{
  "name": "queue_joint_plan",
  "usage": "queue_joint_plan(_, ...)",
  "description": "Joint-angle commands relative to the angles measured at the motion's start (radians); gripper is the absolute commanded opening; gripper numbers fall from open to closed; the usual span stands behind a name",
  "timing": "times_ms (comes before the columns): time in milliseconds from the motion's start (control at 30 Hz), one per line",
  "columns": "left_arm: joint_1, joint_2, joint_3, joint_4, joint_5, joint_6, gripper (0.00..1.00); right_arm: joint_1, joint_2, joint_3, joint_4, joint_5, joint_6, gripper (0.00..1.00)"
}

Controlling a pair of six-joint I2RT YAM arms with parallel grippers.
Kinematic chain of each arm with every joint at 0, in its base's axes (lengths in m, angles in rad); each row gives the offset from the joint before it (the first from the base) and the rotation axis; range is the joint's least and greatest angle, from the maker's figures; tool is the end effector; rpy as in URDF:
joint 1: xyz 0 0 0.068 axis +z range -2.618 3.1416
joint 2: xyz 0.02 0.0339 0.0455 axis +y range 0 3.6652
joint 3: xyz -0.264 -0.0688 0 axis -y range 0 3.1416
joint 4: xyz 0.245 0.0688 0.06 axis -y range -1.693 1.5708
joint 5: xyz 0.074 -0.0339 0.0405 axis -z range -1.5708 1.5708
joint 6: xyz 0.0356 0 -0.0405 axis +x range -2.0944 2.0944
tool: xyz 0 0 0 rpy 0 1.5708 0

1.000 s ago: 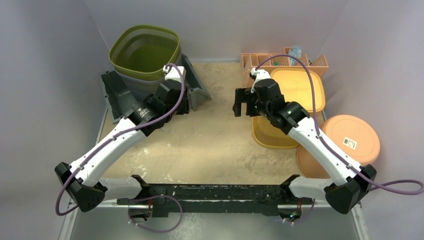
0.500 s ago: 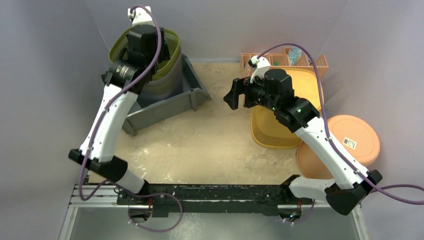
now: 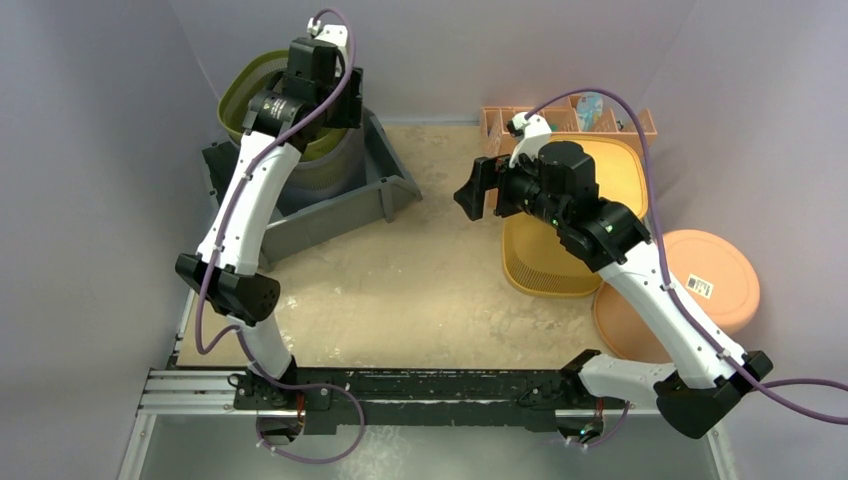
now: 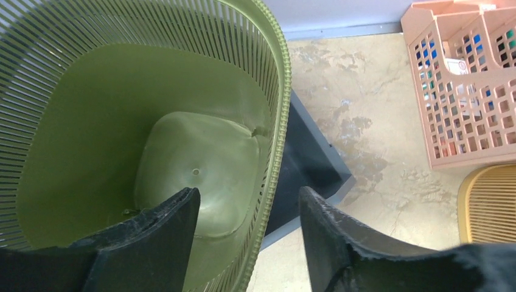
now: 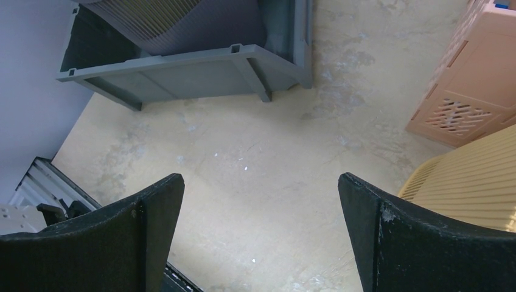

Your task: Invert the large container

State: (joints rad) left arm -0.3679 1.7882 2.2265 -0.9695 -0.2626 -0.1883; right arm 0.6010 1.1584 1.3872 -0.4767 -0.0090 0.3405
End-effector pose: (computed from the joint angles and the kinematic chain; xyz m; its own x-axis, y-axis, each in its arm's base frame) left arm 0.3455 -0.1233 0.4747 -0.4902 -0.0048 -0.8716 0.0476 0.9983 -0.0322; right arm 0.2023 0.1391 0.4425 -0.3820 0.1430 -0.9130 -0.4722 0.8191 0.3258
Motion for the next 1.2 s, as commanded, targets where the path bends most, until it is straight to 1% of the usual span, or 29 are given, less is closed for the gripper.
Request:
queue_joint_plan(0,0.002,0.004,0.018,-0.003,0.023,0.020,0.55,-0.004,-0.003,0.007,0.009,0.025,-0.001,1.00)
queue_joint_plan(67,0.002,0.000,0.019,0.005,0.032,0.017,0.47,-0.003,-0.002,0.010,0.000,0.031,-0.001,1.00)
queue_joint_plan(167,0.003,-0.012,0.014,0.025,0.029,0.020,0.29,-0.003,-0.006,0.007,-0.002,0.039,0.005,1.00)
queue_joint_plan(200,0.002,-0.016,0.013,0.031,0.026,0.024,0.24,-0.004,-0.006,0.005,-0.001,0.041,0.007,1.00)
queue_joint_plan(267,0.002,-0.022,0.012,0.040,0.008,0.031,0.19,-0.003,-0.005,0.004,0.000,0.041,0.012,1.00)
queue_joint_plan(367,0.002,-0.043,0.017,0.068,0.003,0.046,0.04,-0.004,0.005,0.009,0.003,0.043,0.017,1.00)
queue_joint_plan(400,0.003,-0.052,0.027,0.074,0.004,0.050,0.00,-0.004,0.010,0.015,0.003,0.042,0.019,1.00)
queue_joint_plan(500,0.002,-0.089,0.068,0.114,-0.017,0.055,0.00,-0.004,0.028,0.031,0.005,0.047,0.031,1.00)
queue_joint_plan(533,0.003,-0.101,0.086,0.126,-0.029,0.053,0.00,-0.003,0.041,0.042,-0.019,0.048,0.051,1.00)
queue_joint_plan(633,0.003,-0.137,0.137,0.156,-0.024,0.061,0.00,-0.003,0.099,0.121,-0.092,0.107,0.089,1.00)
queue_joint_plan(733,0.003,-0.166,0.192,0.168,-0.031,0.075,0.00,-0.004,0.139,0.190,-0.088,0.091,0.111,1.00)
queue_joint_plan(867,0.002,-0.221,0.184,0.214,-0.022,0.101,0.00,-0.003,0.176,0.243,0.037,0.012,0.166,1.00)
queue_joint_plan(933,0.002,-0.225,0.194,0.206,-0.004,0.106,0.00,-0.004,0.216,0.282,0.127,0.007,0.190,1.00)
queue_joint_plan(1067,0.003,-0.226,0.186,0.174,0.011,0.110,0.00,-0.001,0.324,0.344,0.302,-0.101,0.258,1.00)
queue_joint_plan(1167,0.003,-0.239,0.164,0.174,0.019,0.113,0.00,0.016,0.421,0.432,0.338,-0.146,0.278,1.00)
